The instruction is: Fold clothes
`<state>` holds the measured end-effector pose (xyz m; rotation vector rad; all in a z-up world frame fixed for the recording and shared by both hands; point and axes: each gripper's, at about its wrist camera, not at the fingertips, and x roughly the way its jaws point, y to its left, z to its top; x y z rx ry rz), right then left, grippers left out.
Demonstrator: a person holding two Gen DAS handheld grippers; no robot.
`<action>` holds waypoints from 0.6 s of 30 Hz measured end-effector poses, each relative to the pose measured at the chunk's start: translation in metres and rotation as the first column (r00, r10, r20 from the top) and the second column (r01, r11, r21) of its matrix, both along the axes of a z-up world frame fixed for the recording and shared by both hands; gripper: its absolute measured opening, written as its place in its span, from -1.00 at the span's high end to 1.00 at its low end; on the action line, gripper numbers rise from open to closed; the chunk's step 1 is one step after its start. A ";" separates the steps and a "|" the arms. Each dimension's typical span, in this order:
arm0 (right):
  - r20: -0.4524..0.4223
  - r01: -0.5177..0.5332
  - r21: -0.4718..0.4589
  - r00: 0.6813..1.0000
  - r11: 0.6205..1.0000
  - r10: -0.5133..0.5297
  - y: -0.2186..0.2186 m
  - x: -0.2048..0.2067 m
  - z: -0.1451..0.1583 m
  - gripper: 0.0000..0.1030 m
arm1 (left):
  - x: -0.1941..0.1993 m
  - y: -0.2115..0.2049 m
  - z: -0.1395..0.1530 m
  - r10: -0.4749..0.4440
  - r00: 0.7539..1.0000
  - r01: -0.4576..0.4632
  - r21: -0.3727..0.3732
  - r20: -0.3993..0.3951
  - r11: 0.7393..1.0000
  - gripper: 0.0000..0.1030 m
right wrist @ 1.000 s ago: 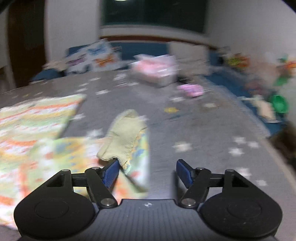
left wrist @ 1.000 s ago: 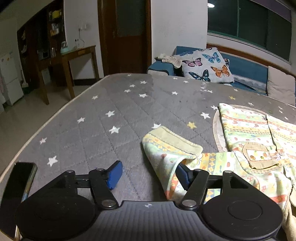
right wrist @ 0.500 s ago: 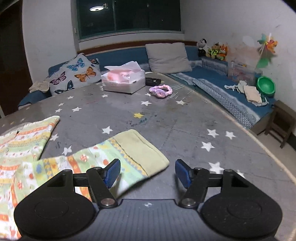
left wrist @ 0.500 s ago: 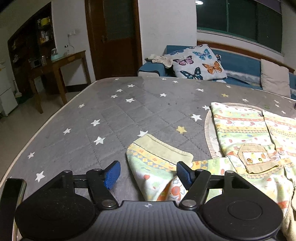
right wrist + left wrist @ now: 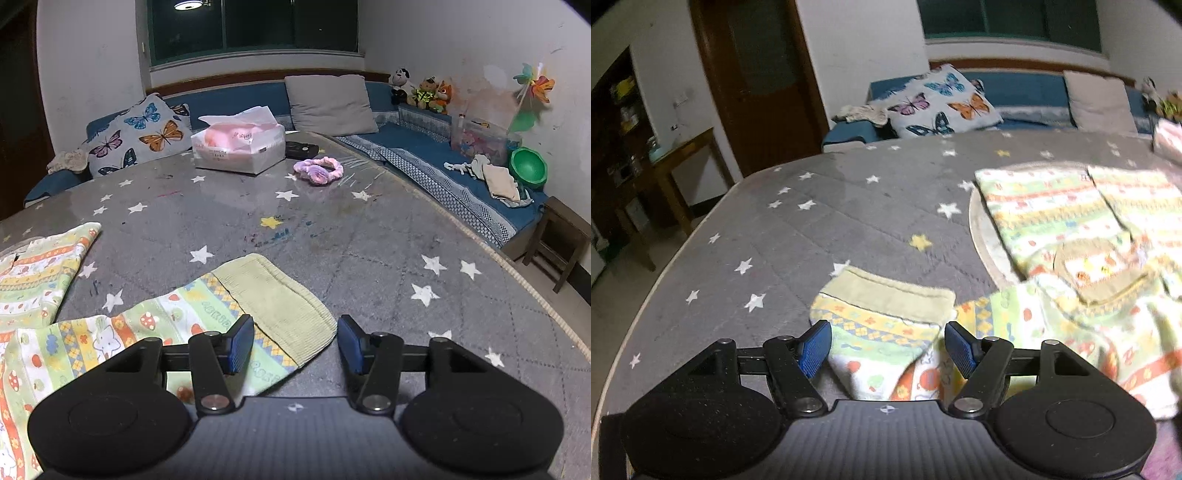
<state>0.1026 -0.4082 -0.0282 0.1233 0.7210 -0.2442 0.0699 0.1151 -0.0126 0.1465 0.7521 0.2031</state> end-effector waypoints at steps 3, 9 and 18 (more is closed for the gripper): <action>-0.003 -0.001 -0.004 1.000 1.000 0.001 0.001 0.000 0.000 0.00 | 0.000 0.002 -0.004 -0.016 1.000 0.016 0.032 0.008 0.999 -0.25; -0.002 -0.004 -0.006 1.000 1.000 0.004 0.001 0.000 0.000 0.00 | -0.009 0.041 -0.003 0.238 0.969 -0.240 0.027 0.060 0.970 0.42; -0.002 -0.012 0.014 1.000 1.000 0.012 0.000 -0.001 0.001 0.00 | -0.036 0.090 0.000 0.418 0.907 -0.408 -0.132 0.057 0.903 0.16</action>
